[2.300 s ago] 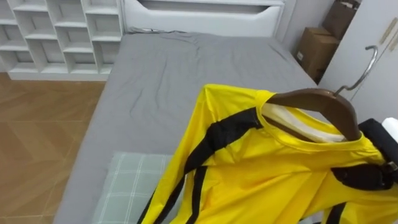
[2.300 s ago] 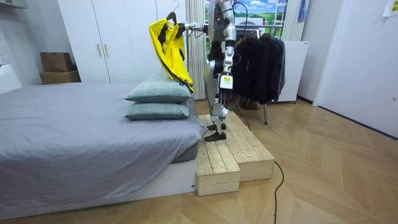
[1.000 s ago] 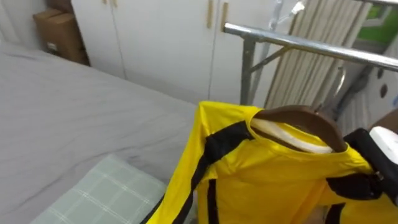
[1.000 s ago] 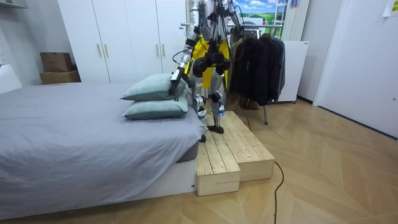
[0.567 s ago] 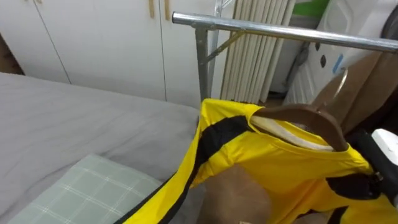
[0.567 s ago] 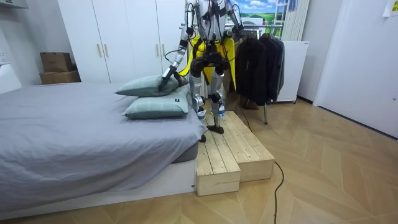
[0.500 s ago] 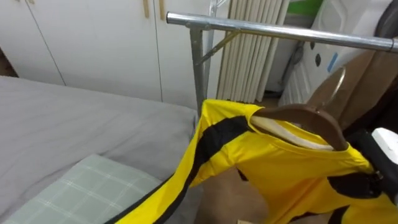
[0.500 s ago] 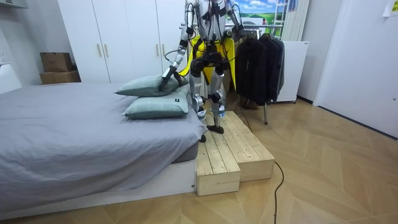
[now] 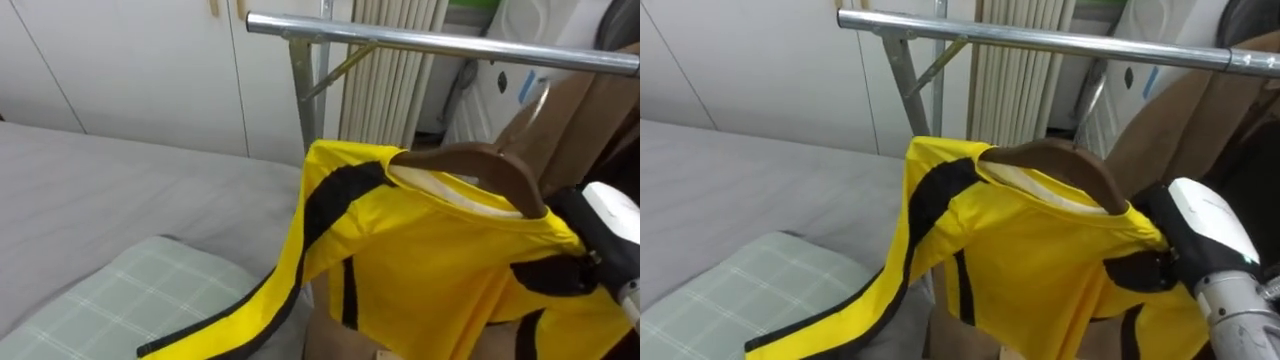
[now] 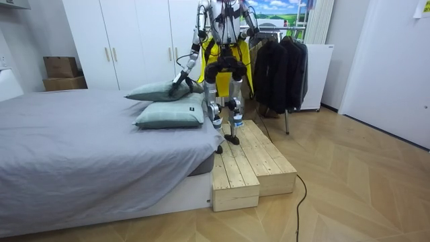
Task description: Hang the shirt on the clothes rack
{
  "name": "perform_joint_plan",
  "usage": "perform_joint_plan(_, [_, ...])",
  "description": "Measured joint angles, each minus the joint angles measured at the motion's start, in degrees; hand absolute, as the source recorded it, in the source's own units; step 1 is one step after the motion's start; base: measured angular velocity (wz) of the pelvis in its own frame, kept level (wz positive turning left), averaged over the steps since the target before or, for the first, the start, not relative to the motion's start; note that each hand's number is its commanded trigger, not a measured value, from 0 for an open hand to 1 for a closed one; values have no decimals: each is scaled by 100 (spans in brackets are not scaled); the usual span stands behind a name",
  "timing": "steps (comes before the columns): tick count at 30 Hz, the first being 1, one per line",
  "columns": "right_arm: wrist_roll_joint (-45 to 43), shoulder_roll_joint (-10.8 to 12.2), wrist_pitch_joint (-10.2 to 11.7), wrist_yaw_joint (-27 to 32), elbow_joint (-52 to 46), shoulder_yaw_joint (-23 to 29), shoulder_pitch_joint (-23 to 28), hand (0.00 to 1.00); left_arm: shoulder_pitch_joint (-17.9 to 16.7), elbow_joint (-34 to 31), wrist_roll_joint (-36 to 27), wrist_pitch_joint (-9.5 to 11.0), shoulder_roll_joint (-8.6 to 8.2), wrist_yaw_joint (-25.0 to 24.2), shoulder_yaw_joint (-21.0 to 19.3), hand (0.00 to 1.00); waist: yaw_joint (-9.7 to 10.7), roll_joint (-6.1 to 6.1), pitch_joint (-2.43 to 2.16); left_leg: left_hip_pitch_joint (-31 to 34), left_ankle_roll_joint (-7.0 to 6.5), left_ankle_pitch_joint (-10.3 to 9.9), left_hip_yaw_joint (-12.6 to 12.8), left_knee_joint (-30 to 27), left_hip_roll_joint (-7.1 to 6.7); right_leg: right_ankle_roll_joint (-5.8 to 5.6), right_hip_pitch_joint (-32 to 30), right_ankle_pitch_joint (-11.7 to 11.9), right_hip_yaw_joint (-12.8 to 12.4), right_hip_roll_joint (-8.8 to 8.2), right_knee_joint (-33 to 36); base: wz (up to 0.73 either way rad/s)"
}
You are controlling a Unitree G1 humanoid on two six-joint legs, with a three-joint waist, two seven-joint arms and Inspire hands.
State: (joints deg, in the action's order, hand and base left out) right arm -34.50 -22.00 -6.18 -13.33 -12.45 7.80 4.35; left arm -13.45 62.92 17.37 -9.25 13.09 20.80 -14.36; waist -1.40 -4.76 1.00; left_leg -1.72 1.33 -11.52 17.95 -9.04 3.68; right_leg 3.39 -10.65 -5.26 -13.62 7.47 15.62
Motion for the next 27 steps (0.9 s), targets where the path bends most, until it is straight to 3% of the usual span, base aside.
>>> perform_joint_plan(5, [225,-26,-16,-210,7,2,-236,100,-5,-13,-35,51,-10,6,-6,0,-46,-9,-6,-47,-7,-4,-20,4,-2,-3,61,1,19,-18,7,1])
perform_joint_plan(14, [1401,-29,0,-529,222,-181,-622,100,14,-99,-28,221,15,6,10,0,-86,-16,-20,-86,-4,-3,-307,-49,5,20,277,10,283,-53,-151,16])
perform_joint_plan(27, [2306,-31,-37,-814,839,-461,-981,100,67,-114,-39,228,18,29,260,0,-298,-20,-22,-120,-5,-2,-388,-31,7,24,369,24,375,-92,-211,2])
